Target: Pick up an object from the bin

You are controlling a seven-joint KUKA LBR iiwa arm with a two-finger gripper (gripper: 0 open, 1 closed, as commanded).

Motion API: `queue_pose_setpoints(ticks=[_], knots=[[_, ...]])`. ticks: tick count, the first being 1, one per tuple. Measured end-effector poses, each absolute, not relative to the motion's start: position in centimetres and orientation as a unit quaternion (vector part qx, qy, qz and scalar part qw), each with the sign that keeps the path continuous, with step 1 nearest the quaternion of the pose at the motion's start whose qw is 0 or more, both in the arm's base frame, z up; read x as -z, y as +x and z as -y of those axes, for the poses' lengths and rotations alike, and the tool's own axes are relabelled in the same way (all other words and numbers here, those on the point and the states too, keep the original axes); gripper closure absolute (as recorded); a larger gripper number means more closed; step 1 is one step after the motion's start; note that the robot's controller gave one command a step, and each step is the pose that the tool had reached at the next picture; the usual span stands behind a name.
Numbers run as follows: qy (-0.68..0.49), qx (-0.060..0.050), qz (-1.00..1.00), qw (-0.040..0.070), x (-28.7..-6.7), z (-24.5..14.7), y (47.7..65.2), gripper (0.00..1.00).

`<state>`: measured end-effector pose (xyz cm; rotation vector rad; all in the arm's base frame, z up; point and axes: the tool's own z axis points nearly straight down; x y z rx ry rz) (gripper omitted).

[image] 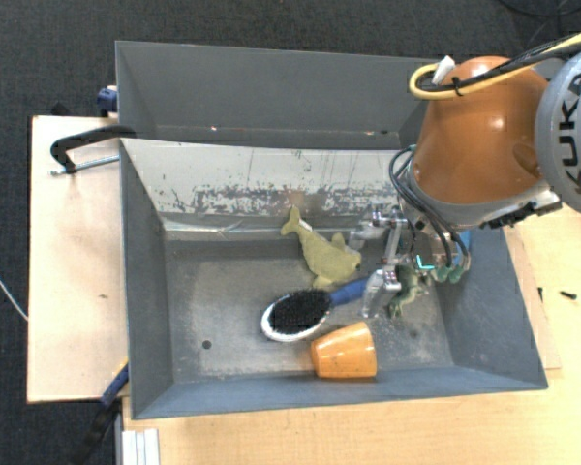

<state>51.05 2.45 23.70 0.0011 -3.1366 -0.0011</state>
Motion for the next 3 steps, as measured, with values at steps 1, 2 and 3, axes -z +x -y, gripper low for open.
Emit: queue_pose_setpoints(ticks=[1, 2, 3], knots=[[0.209, 0.001, 0.978, -0.006, -7.5, -0.3, 57.1, 0.00], [0.209, 0.002, 0.978, -0.013, -7.9, -0.5, 57.4, 1.00], [0.373, -0.003, 0.928, -0.006, -25.5, 5.7, 59.0, 1.00]])
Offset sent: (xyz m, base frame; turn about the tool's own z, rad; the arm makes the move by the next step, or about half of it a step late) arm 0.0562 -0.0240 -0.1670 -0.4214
